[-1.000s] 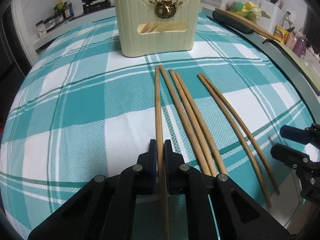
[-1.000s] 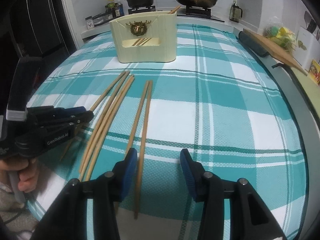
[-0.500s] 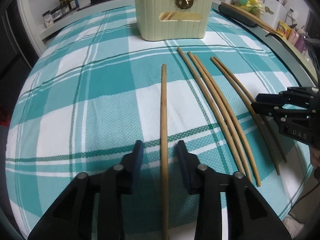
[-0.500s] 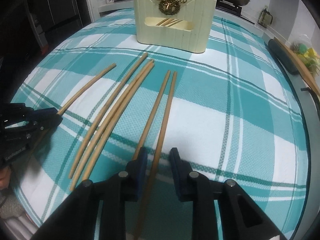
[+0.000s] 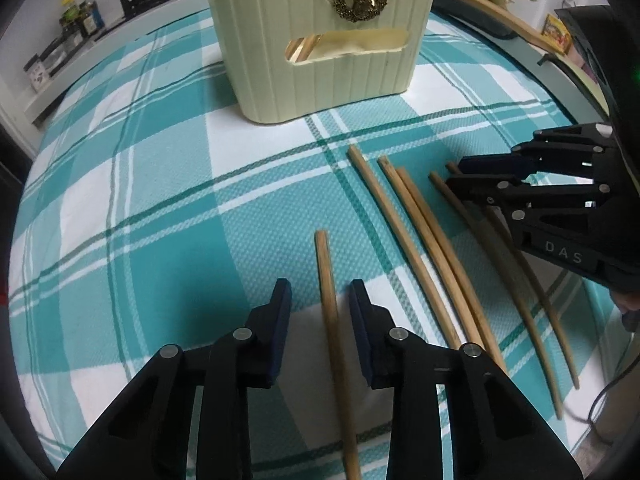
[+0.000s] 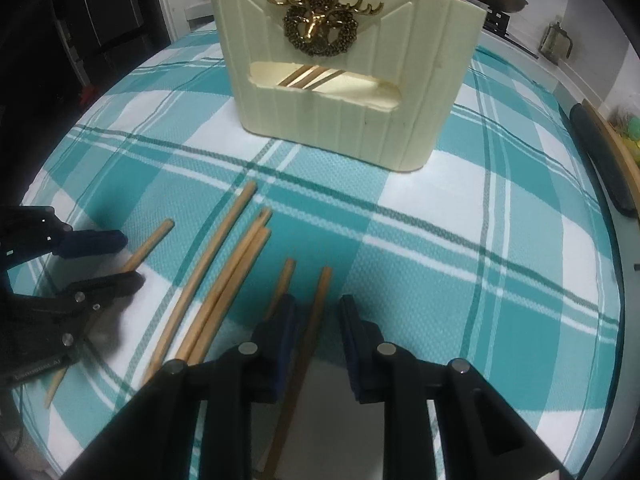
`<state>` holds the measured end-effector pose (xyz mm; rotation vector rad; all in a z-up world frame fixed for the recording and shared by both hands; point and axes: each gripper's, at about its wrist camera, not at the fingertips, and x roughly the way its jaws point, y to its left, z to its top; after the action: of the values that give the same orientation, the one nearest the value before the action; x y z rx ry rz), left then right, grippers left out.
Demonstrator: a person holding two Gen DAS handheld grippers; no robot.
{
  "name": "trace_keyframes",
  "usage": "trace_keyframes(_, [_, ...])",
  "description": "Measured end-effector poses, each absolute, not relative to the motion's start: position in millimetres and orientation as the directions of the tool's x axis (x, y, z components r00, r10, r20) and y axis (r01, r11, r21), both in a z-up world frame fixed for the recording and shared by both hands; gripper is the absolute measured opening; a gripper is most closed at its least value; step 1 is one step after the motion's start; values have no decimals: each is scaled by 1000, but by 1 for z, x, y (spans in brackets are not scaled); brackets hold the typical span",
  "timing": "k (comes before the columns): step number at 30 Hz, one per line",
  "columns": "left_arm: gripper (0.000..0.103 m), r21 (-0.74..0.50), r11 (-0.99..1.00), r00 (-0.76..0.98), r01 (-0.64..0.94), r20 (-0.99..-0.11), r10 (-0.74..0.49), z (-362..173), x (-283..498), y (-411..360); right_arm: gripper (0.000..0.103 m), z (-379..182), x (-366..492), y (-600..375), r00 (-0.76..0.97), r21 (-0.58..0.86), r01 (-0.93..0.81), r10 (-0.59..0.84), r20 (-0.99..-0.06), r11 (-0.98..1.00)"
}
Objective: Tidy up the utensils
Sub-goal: 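Lift both held chopsticks up over the cream holder with both tools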
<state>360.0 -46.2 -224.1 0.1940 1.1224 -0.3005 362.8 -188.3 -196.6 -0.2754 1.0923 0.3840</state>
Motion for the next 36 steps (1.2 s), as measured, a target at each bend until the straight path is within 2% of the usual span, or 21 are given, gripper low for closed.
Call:
trace_keyframes(1, [7, 2, 944, 403, 329, -904, -139, -224, 364, -47, 16, -197, 366, -185, 409, -36, -434, 161, -898, 900])
trace_keyframes(2, [6, -4, 946, 406, 325, -903, -144, -223, 366, -46, 9, -197, 369, -183, 411, -40, -434, 158, -898, 900])
trace_keyframes(3, [5, -17, 947, 405, 319, -901, -152, -223, 367, -46, 8, -197, 372, -181, 411, -36, -431, 161, -897, 902])
trace_keyframes(8, [5, -51, 960, 477, 275, -860, -183, -199, 354, -30, 6, -181, 368, -193, 444, 59, -386, 241, -863, 921])
trace_keyframes(17, [5, -144, 959, 662, 243, -699, -272, -101, 297, 6, 6, -74, 305, -224, 620, 144, -388, 373, -690, 910])
trace_keyframes(24, [5, -184, 951, 737, 250, -600, -310, -60, 271, 14, 6, -14, 256, -232, 728, 119, -407, 400, -557, 906])
trace_keyframes(30, [4, -190, 948, 772, 256, -550, -318, -41, 268, 11, 6, 5, 243, -227, 793, 71, -396, 380, -476, 915])
trace_keyframes(36, [4, -224, 943, 787, 244, -523, -328, -15, 287, 17, 6, 20, 252, -231, 823, 92, -371, 373, -429, 924])
